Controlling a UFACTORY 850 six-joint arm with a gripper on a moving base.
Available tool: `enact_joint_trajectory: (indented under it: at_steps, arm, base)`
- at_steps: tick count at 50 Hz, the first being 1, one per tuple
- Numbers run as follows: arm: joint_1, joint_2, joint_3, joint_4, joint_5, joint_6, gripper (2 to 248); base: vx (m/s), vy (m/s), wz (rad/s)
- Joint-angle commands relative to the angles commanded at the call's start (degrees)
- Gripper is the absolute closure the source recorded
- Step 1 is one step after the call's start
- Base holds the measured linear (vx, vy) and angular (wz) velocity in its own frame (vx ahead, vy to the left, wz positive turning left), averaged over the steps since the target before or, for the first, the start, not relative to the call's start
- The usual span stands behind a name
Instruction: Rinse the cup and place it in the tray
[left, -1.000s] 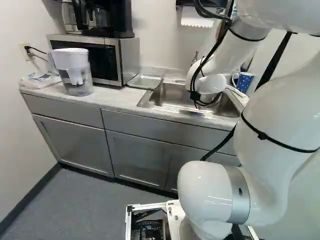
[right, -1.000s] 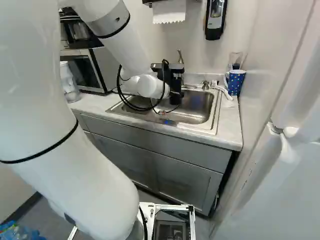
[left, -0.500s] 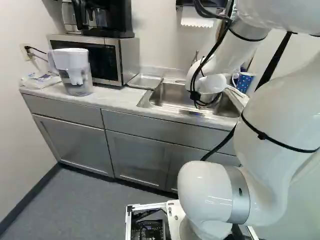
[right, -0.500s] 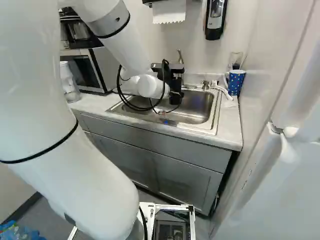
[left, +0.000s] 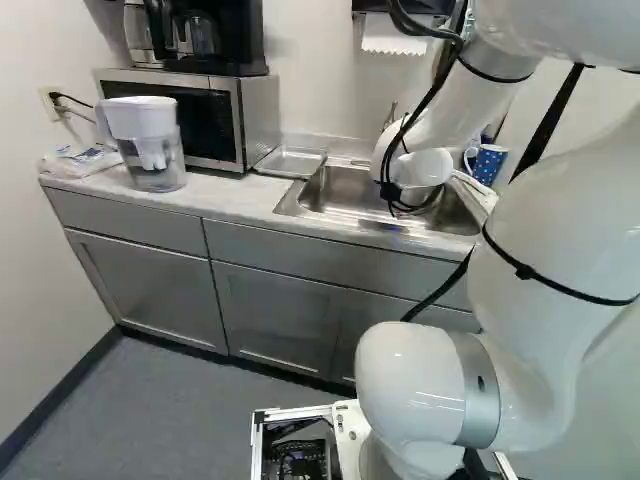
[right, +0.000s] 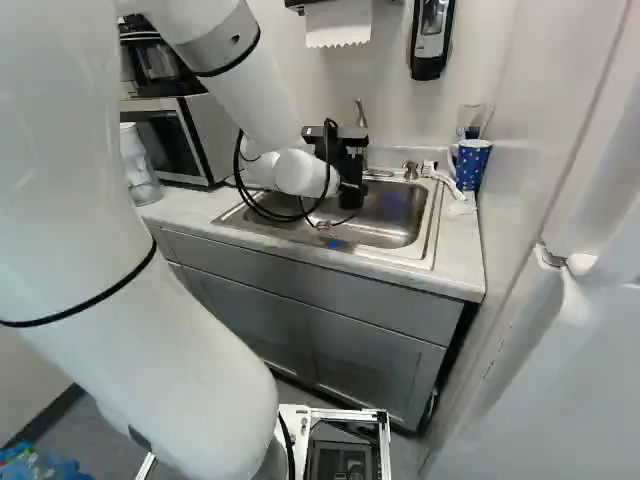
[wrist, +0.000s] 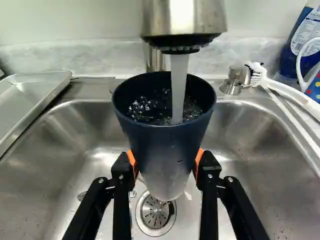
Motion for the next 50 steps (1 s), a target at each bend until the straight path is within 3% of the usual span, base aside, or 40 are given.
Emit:
enact_joint_trajectory:
  at_steps: [20,50]
  arm:
    - [0.5,0.2,0.2,0.0,0.0,0.0,126]
    - [4.2,1.7,1.7,0.0,0.0,0.0,126]
  base:
    - [0.0,0.0,0.0]
    - [0.0,0.0,0.0]
